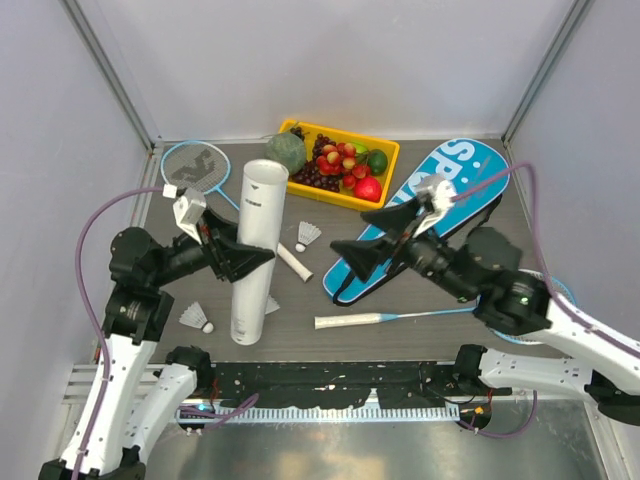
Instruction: Pack up the badminton gear
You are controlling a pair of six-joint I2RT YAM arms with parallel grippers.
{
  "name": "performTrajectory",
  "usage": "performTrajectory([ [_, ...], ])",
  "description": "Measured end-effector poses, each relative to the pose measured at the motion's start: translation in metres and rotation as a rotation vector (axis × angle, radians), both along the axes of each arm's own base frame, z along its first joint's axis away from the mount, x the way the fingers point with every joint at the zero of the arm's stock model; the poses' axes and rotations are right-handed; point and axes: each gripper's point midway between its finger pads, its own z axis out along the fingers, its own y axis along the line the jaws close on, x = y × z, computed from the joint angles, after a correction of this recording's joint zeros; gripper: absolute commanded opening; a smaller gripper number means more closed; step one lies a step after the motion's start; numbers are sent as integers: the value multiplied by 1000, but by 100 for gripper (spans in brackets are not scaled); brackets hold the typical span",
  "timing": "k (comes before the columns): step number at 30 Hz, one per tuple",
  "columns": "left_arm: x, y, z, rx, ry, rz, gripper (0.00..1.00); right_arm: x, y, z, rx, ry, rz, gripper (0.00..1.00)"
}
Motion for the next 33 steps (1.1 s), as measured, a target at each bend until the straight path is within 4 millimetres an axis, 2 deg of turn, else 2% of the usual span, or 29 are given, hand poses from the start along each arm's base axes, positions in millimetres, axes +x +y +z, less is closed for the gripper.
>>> performTrajectory([
  [2,-5,0,-11,36,-4,2,47,1,-20,39,31,-36,-49,100],
  [4,-14,-3,-23,77,3,-18,48,-1,-39,78,69,-83,-88,93],
  [8,-25,-10,-60,195,72,-55,49,-7,-62,128,94,-135,-116,75],
  [10,-27,-11,-75,263,94,-52,49,-11,-63,148,100,-148,-97,68],
  [11,-28,-11,-82,295,99,-50,49,-12,-61,153,98,-151,-84,63],
  [13,-26,-11,-90,345,100,-34,48,-14,-47,155,64,-143,-41,59],
  [16,-21,-9,-93,399,66,3,48,-7,-19,138,-21,-104,7,56],
  [19,-14,1,-97,466,-5,56,50,2,8,101,-130,-38,57,55],
  [21,-13,6,-98,493,-35,74,50,10,25,68,-202,28,100,54],
  [24,-9,12,-102,545,-83,96,50,20,31,21,-264,140,147,54],
  [26,-7,15,-105,581,-111,106,49,27,29,-1,-276,211,164,54],
  [29,-5,16,-110,617,-127,107,49,31,27,-13,-266,269,195,55],
  [33,0,14,-117,654,-126,105,49,25,35,-3,-223,261,275,56],
])
